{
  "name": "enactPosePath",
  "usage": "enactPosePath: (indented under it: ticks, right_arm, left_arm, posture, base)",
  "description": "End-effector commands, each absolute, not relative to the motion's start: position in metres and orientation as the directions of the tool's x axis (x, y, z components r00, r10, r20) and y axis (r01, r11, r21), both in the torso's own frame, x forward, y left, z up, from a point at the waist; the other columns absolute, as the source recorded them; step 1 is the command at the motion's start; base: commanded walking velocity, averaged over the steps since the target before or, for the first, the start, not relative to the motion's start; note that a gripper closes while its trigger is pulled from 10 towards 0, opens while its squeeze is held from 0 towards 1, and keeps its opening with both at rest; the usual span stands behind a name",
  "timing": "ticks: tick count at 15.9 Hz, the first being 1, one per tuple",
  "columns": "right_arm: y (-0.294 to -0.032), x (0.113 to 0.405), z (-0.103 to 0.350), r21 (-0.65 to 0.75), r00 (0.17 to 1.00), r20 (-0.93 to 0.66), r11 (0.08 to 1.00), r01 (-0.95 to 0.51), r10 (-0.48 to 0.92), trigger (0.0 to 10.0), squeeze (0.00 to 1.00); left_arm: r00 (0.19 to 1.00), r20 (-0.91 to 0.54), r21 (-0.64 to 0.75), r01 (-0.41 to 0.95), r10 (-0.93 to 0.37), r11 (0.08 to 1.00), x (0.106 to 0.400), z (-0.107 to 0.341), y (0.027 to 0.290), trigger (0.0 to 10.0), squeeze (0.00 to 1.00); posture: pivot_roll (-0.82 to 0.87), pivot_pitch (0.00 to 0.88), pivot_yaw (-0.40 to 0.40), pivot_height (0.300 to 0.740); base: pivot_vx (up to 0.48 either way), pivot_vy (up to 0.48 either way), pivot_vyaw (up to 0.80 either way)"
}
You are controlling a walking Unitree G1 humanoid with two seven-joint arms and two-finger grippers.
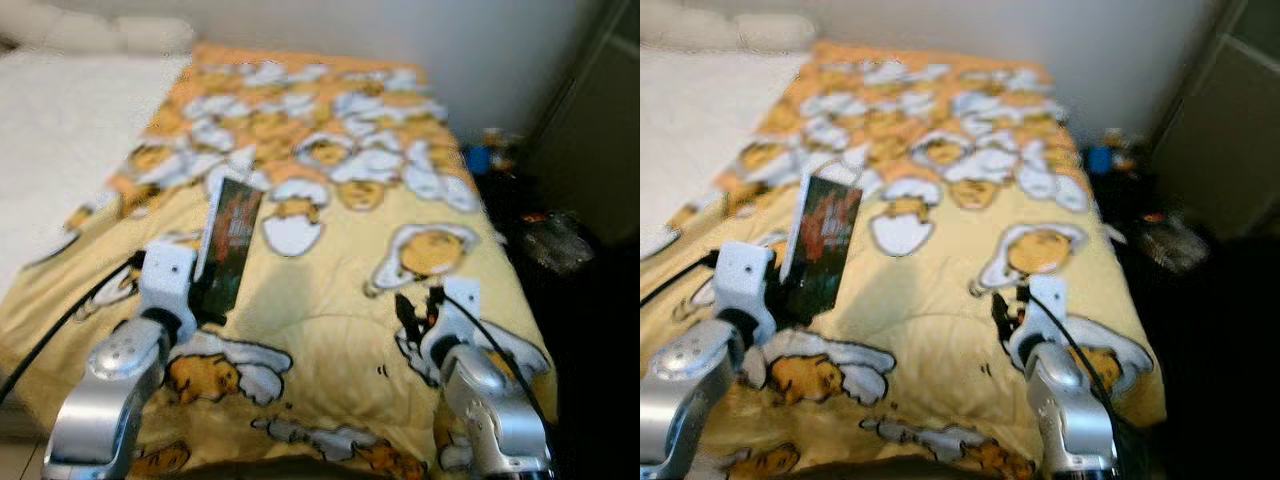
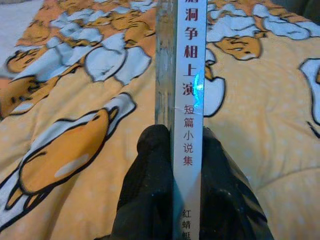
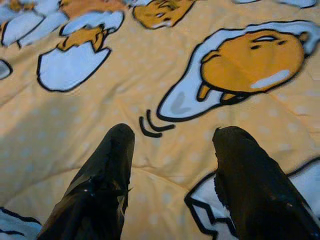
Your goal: Clean up the room
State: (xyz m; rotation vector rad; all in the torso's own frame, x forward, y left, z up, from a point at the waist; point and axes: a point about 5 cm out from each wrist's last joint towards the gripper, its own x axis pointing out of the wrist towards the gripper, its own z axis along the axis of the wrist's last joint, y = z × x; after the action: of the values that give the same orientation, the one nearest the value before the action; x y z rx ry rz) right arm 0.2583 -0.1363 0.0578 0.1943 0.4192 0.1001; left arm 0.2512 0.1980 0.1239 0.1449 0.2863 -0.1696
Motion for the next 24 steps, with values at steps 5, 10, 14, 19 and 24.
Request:
enactPosePath:
  ticks: [5,10,14,19,24]
  right_arm:
    - [-0.143,0.256,0.057,0.19,0.913,-0.393,0.981,-0.03,0.104,10.0,0.0]
    - [-0.143,0.255,0.061,0.19,0.917,-0.388,0.981,-0.024,0.097,10.0,0.0]
    - [-0.141,0.256,0.063,0.195,0.918,-0.386,0.981,-0.021,0.096,10.0,0.0]
    - [-0.14,0.257,0.065,0.2,0.917,-0.388,0.98,-0.016,0.094,10.0,0.0]
    - [-0.141,0.257,0.067,0.197,0.918,-0.387,0.98,-0.014,0.09,10.0,0.0]
  left_arm:
    - [0.951,-0.25,0.121,0.217,-0.181,0.969,0.254,0.132,0.191,10.0,0.0]
    - [0.95,-0.25,0.119,0.222,-0.187,0.968,0.254,0.132,0.19,10.0,0.0]
    - [0.951,-0.246,0.12,0.222,-0.188,0.968,0.255,0.132,0.191,10.0,0.0]
    - [0.953,-0.242,0.121,0.219,-0.185,0.968,0.256,0.134,0.191,10.0,0.0]
    - [0.954,-0.232,0.115,0.223,-0.192,0.968,0.257,0.135,0.19,10.0,0.0]
  posture:
    - [-0.05,0.0,-0.019,0.74]
    - [-0.06,0.0,-0.019,0.74]
    - [-0.06,0.0,-0.018,0.74]
    - [-0.06,0.0,-0.017,0.74]
    - [-0.06,0.0,-0.017,0.74]
  base:
    - [0.0,0.343,-0.11]
    - [0.0,0.355,0.0]
    - [0.0,0.391,0.0]
    - [0.0,0.418,-0.39]
    - [0.0,0.422,0.0]
